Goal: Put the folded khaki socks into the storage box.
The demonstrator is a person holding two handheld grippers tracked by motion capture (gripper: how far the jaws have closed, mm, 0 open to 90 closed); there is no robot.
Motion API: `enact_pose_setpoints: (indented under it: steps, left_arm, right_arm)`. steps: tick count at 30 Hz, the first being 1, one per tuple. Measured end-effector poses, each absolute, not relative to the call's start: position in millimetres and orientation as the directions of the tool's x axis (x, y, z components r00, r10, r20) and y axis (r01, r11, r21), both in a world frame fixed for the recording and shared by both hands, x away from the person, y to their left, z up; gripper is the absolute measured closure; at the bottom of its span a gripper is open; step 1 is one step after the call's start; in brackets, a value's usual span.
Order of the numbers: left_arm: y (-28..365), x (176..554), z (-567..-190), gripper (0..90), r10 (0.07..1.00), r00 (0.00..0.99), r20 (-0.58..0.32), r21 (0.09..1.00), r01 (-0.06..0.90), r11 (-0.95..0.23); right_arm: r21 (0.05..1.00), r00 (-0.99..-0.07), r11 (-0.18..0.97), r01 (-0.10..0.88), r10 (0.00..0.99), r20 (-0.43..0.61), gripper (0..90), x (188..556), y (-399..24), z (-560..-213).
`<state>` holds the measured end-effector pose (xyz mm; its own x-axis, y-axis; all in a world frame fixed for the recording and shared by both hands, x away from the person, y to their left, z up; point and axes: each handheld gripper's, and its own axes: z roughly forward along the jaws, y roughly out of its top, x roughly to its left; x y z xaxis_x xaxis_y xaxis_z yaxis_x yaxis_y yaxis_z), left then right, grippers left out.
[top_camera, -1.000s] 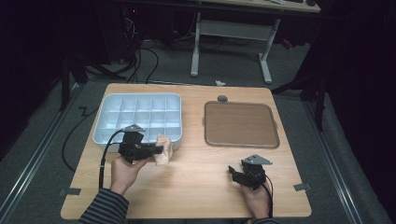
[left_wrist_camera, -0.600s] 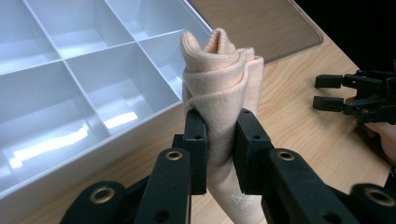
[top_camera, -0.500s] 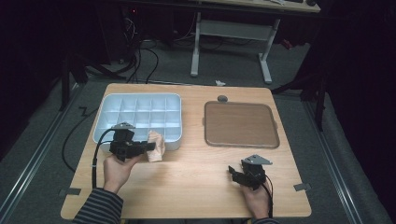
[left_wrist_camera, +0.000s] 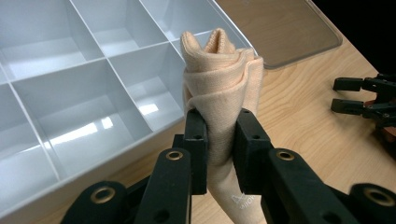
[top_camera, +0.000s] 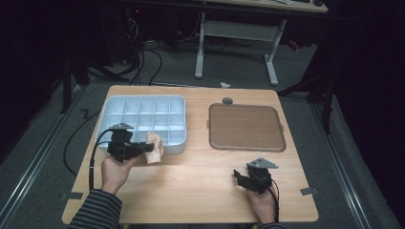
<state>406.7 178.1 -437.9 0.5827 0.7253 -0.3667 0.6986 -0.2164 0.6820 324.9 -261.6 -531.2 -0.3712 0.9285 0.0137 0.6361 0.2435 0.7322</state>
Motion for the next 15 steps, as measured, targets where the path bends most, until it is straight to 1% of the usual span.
enact_pose_setpoints:
  steps: [3,15]
  left_arm:
    - [179,409,-435,77.5,0.73,0.582,-0.36,0.683,0.697,-0.219]
    - [188,419,-437,77.5,0.735,0.551,-0.396,0.672,0.719,-0.177]
  right_arm:
    - [0.732,-0.371,0.243,0.636,0.929,0.014,37.0,325,-262,-531]
    - [0.732,-0.372,0.246,0.635,0.928,0.011,36.9,325,-261,-531]
